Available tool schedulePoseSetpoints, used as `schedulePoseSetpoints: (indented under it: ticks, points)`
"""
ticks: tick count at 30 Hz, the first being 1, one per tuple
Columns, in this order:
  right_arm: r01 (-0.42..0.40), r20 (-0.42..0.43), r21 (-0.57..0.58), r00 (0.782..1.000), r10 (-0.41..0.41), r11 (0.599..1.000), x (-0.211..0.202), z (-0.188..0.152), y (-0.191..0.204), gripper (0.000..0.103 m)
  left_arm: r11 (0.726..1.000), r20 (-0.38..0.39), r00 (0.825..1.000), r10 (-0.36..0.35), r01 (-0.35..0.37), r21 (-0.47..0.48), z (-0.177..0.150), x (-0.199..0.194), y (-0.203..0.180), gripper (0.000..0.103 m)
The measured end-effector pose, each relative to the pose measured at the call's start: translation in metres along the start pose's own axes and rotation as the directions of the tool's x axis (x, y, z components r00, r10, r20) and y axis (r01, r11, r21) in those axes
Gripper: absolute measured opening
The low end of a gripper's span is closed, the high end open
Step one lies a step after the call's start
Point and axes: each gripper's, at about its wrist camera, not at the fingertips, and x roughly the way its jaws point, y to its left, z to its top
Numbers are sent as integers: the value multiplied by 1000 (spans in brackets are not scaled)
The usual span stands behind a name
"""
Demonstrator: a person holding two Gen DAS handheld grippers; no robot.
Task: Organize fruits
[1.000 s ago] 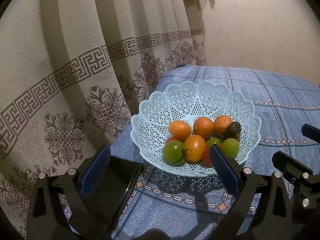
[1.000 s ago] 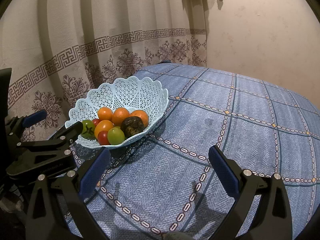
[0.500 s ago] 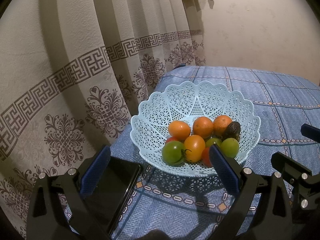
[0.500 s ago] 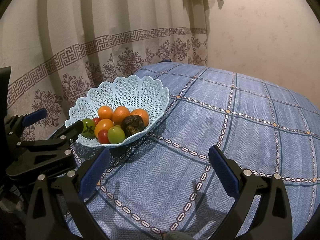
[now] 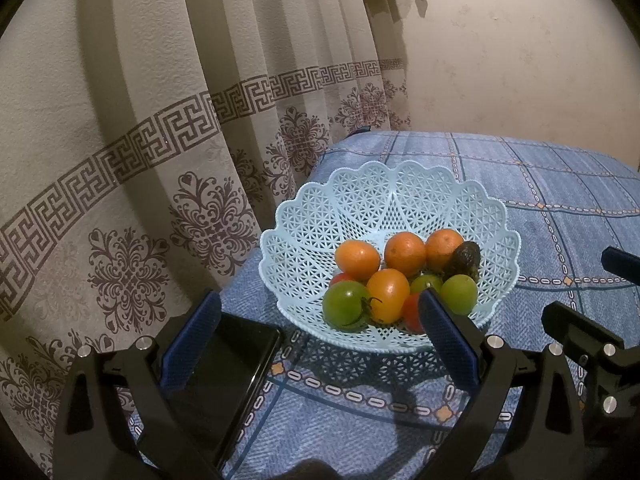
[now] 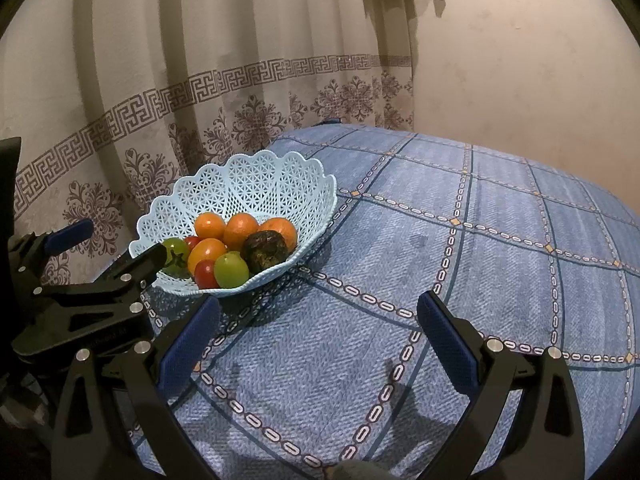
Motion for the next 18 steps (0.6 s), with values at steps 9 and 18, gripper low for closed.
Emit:
schedulePoseSetpoints:
  ticks: [9,18]
  points:
    - [-4,11,-1,1000,4,1000,-2,0,0,98,1000,-9,1000,1,-1,-30,0,3,6,100]
    - [3,-17,-41,1000,-4,999,1,-3,7,98,999,-15,1000,-5,4,-42,0,3,9,100]
